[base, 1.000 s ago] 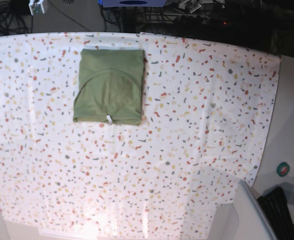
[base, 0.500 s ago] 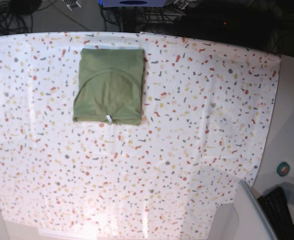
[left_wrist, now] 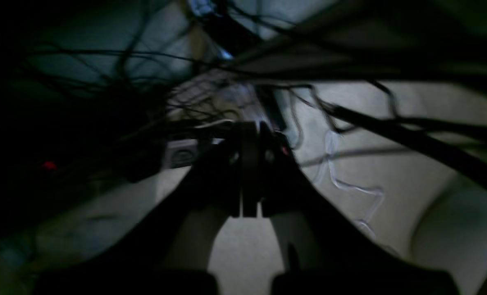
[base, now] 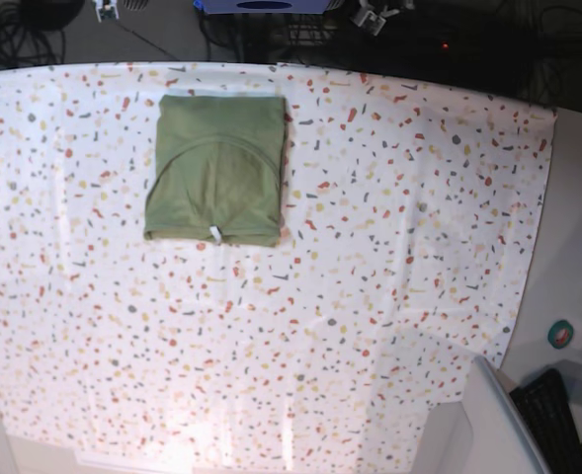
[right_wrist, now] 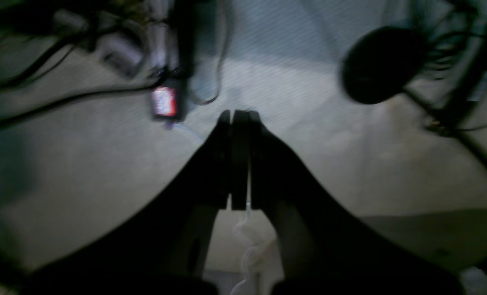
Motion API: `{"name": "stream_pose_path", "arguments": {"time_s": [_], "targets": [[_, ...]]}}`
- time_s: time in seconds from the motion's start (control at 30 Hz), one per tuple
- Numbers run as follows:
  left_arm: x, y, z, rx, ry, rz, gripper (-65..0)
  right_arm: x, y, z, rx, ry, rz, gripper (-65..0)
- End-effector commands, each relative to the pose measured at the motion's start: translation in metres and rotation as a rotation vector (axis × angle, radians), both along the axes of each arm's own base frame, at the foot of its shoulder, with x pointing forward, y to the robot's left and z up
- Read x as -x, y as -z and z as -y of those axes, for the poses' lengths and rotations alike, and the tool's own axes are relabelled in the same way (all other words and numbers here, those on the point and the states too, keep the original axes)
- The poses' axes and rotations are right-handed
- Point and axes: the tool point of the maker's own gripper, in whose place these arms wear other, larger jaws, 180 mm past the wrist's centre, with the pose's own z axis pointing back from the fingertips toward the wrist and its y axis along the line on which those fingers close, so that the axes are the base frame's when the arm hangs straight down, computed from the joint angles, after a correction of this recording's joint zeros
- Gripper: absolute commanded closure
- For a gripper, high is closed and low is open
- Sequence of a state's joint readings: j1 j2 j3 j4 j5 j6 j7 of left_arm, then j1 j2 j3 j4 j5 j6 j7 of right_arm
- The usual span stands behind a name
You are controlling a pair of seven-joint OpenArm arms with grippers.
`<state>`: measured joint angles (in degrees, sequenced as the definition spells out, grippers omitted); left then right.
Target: Layout the t-shirt on the table in an organized manner, then fold the t-shirt properly
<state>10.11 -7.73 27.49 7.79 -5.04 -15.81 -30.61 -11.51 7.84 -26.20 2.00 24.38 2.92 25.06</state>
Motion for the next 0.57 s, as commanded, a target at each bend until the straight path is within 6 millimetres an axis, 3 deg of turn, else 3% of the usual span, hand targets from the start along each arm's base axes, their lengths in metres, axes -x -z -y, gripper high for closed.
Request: {"name": "stream_pose_path", "arguments": {"time_s": [0.0, 0.17, 0.27, 0.37, 0.53], "targets": [[0.009, 0.0, -0.01, -0.016, 0.003, -0.019, 0.0, 0.013, -0.002, 0.002, 0.019, 0.001, -0.007, 0.0], [0.01, 0.003, -0.028, -0.056, 0.006, -0.041, 0.0, 0.013, -0.002, -0.023, 0.022, -0.003, 0.025, 0.0], [-0.009, 0.002, -0.038, -0.069, 0.007, -0.009, 0.0, 0.006, -0.002, -0.042, -0.009, -0.001, 0.063, 0.0], [-0.023, 0.002, -0.038, -0.07, 0.006, 0.014, 0.0, -0.008, -0.004, -0.047, -0.02, -0.009, 0.125, 0.0], [-0.017, 0.003, -0.034, -0.065, 0.005, 0.001, 0.0, -0.026, -0.004, -0.042, -0.014, -0.017, 0.166, 0.0]]}}
